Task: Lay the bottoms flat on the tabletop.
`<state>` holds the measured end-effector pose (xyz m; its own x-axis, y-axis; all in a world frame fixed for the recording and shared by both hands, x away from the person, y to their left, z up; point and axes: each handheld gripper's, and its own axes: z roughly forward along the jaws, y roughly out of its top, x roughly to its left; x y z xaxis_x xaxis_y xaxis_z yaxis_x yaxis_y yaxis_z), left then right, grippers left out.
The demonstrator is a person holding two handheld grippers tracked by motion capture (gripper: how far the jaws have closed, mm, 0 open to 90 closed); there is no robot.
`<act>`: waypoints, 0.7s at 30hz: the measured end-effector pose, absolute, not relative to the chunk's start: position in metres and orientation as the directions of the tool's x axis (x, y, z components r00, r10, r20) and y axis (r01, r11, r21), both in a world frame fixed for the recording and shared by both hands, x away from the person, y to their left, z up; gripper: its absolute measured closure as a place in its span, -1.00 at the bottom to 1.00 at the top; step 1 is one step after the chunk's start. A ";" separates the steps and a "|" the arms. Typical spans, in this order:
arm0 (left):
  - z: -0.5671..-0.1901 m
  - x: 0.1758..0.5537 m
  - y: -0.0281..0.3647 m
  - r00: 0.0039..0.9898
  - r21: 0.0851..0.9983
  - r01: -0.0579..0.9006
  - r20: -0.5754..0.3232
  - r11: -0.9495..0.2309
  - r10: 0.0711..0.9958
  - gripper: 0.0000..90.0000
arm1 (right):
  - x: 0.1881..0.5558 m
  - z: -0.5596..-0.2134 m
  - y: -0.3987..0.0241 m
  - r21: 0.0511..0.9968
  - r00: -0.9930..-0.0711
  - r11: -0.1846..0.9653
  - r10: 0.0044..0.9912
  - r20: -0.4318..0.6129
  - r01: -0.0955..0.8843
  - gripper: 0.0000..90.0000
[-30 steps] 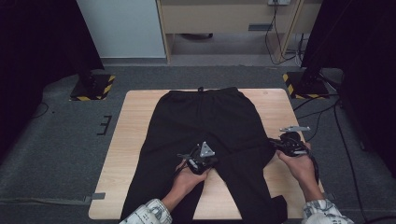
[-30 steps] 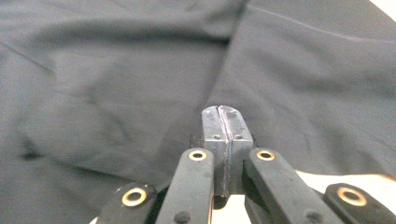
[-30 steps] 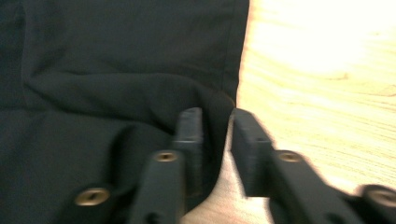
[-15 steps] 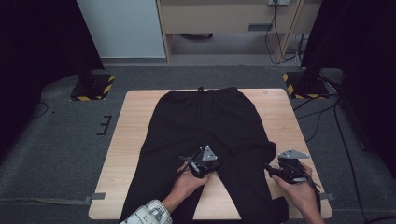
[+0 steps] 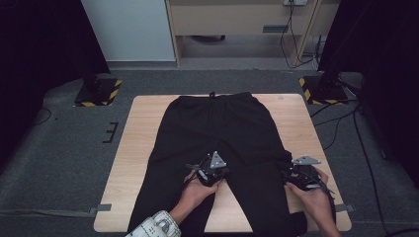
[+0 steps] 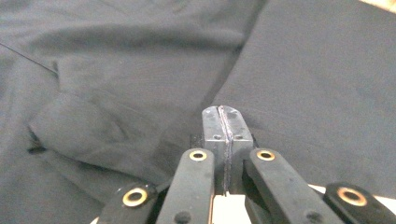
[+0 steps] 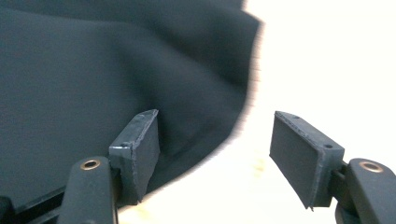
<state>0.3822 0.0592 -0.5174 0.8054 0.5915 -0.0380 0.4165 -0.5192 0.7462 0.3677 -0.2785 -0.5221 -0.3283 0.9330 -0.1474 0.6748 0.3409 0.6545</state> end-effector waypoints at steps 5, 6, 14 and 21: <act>-0.520 0.380 0.054 0.826 0.735 0.411 -0.049 -0.539 0.562 0.98 | 0.379 -0.520 -0.304 0.648 -0.261 0.275 0.958 -0.120 0.710 -0.28; -0.521 0.378 0.052 0.833 0.729 0.404 -0.044 -0.552 0.551 0.98 | 0.378 -0.518 -0.302 0.663 -0.261 0.259 0.960 -0.099 0.703 -0.25; -0.522 0.364 0.044 0.868 0.704 0.387 -0.060 -0.595 0.494 0.97 | 0.349 -0.523 -0.278 0.657 -0.340 0.320 0.935 -0.103 0.682 -0.29; -0.516 0.358 0.046 0.859 0.722 0.388 -0.059 -0.573 0.508 0.25 | 0.319 -0.517 -0.291 0.602 -0.352 0.312 0.934 -0.054 0.735 -0.40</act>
<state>0.3575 0.0455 -0.5164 0.8594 0.5079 -0.0590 0.3882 -0.5730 0.7218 0.3194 -0.2908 -0.5173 -0.3524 0.9343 -0.0536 0.7349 0.3117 0.6023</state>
